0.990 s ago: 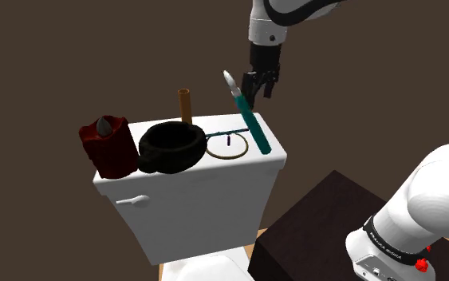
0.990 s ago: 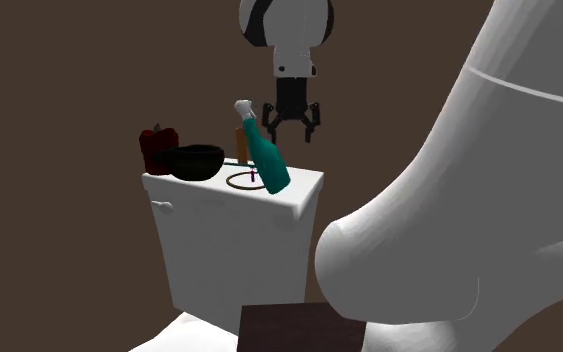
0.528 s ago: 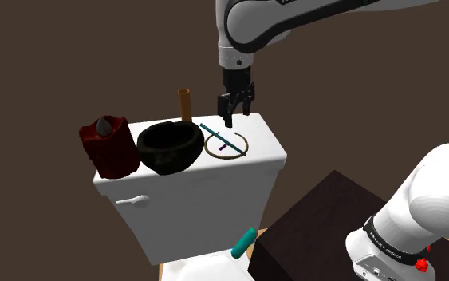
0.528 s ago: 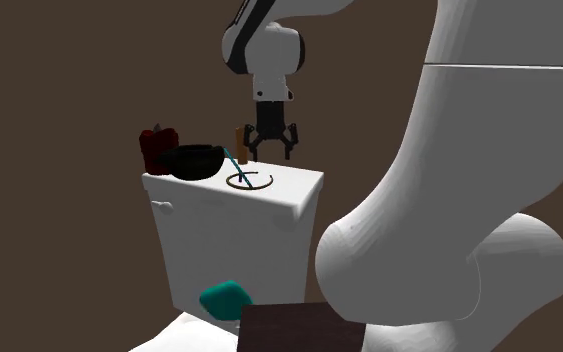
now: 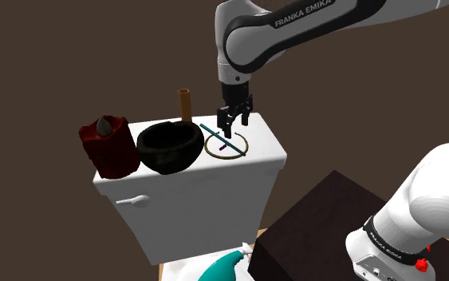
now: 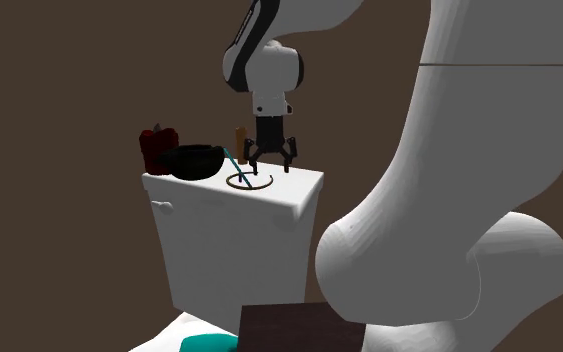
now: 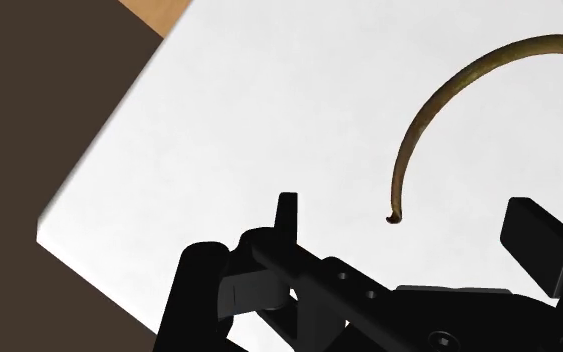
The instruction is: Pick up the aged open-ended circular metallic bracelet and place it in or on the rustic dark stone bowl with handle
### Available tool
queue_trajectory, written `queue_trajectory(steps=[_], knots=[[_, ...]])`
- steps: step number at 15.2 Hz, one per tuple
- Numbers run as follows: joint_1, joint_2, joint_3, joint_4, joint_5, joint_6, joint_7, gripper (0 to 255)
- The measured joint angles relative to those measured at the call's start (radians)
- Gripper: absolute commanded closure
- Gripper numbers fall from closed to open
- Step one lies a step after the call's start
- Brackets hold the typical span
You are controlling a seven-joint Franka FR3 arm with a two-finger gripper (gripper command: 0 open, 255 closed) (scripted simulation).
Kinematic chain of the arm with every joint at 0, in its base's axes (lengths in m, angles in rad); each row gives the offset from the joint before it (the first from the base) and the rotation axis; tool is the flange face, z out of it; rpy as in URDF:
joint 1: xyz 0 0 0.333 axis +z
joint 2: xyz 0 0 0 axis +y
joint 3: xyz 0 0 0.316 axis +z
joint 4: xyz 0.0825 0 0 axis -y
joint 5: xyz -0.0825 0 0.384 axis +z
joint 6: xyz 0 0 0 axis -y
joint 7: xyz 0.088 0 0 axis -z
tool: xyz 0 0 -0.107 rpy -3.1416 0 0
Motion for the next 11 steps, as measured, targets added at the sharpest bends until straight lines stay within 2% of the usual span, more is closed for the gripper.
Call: queue_trajectory(steps=[5, 6, 11], knots=[[0.000, 0.001, 0.001, -0.003, 0.000, 0.004, 0.001, 0], [0.000, 0.001, 0.001, -0.003, 0.000, 0.004, 0.001, 255], [-0.001, -0.002, -0.001, -0.001, -0.001, 0.004, 0.001, 255]])
